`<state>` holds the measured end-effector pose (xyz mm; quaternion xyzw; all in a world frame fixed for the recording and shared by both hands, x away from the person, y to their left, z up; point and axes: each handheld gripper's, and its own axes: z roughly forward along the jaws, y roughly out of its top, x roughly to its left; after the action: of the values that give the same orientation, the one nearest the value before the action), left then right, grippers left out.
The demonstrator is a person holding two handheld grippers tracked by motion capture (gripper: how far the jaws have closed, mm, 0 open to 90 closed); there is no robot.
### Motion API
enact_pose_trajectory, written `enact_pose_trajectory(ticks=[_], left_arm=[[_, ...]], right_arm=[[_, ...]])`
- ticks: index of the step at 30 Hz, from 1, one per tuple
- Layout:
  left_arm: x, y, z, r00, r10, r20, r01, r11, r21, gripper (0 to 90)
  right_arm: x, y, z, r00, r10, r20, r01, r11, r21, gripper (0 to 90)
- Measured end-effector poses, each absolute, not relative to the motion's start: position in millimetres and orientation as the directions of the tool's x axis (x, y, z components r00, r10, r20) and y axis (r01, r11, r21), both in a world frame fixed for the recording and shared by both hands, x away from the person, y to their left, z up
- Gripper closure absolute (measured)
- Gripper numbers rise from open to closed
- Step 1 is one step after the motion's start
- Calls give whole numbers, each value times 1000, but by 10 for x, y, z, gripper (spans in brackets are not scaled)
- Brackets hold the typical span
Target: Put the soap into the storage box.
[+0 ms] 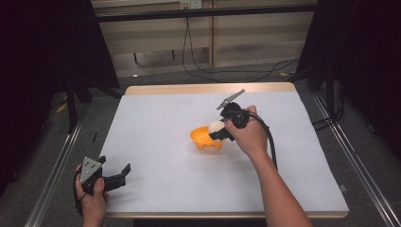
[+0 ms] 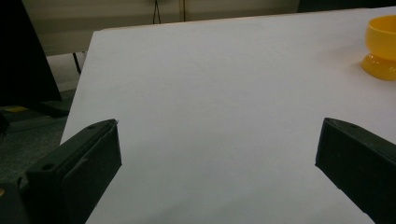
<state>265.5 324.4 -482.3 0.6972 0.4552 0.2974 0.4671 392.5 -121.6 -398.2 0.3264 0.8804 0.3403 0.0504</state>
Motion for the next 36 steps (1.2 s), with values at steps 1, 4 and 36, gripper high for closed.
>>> enact_pose_trajectory(ticks=[1,4,36], left_arm=[[2656,3244,-4824,409,913,-11,357,-149,922,0],[2656,3245,-4824,409,913,-11,357,-149,922,0],[2656,3245,-4825,413,910,-20,357,-142,923,0]], right_arm=[[3926,-1203,-3981,-780,611,134,544,556,629,239],[3935,-1169,-3985,-783,607,136,543,561,625,239],[4069,-964,-4125,-786,606,119,543,586,601,239]])
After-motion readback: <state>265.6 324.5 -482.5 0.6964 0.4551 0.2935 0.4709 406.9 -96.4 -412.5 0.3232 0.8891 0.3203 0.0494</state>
